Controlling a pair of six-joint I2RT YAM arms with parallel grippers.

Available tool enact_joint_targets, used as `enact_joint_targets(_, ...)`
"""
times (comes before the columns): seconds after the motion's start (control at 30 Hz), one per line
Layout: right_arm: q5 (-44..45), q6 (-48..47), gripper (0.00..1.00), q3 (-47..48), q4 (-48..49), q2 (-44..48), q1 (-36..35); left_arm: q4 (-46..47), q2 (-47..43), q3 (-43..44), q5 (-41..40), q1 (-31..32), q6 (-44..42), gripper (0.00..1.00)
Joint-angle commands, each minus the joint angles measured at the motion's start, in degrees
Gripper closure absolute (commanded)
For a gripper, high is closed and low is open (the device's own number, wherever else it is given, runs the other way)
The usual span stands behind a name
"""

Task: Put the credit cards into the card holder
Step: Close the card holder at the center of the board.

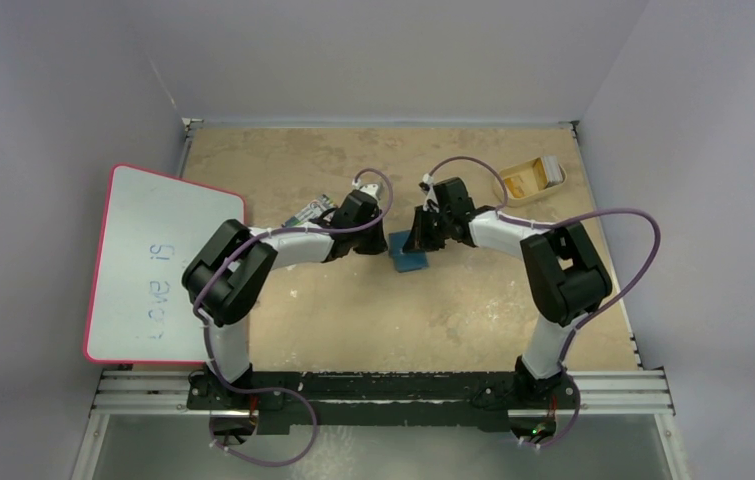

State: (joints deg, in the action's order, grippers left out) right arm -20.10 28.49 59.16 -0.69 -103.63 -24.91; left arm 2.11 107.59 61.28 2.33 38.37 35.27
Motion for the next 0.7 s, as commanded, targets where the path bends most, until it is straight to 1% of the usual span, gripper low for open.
enact_joint_targets(0.0,-2.04,-2.54,1.0,2.03,-4.86,3.56,0.67,1.38,-3.97,0.65,-0.1,-0.44,0.64,1.0)
enact_joint_targets(0.03,-2.36,-2.53,1.0,2.32,-4.93,3.38,0.77,3.06,-4.64,-0.15,0.39,-0.69,2.22,0.95)
enact_joint_targets(0.07,-2.48,-2.62,1.0,2.43,-4.87,2.9,0.74,5.01,-5.5,-0.85,1.03,-0.88,3.75,0.89)
enact_joint_targets(0.13,-3.46,-2.95,1.0,2.35,-4.34,2.04,0.79,8.09,-6.5,-1.88,2.24,-1.3,6.25,0.78)
enact_joint_targets(0.17,-3.69,-3.04,1.0,2.22,-4.09,1.76,0.82,9.22,-6.53,-1.99,2.93,-1.41,7.12,0.74)
enact_joint_targets(0.2,-3.83,-3.26,1.0,2.12,-3.77,1.68,0.81,10.05,-6.12,-1.91,3.94,-1.64,7.97,0.72)
enact_joint_targets(0.27,-3.87,-4.25,1.0,2.1,-3.25,1.95,0.74,11.54,-4.28,-1.39,6.16,-2.29,9.3,0.72)
enact_joint_targets(0.33,-3.72,-4.74,1.0,2.18,-3.14,2.63,0.72,12.13,-2.93,-1.03,6.69,-2.42,10.08,0.72)
enact_joint_targets(0.67,-4.07,-5.2,1.0,1.65,-2.63,3.35,0.76,11.6,1.05,0.34,4.45,-2.42,9.95,0.7)
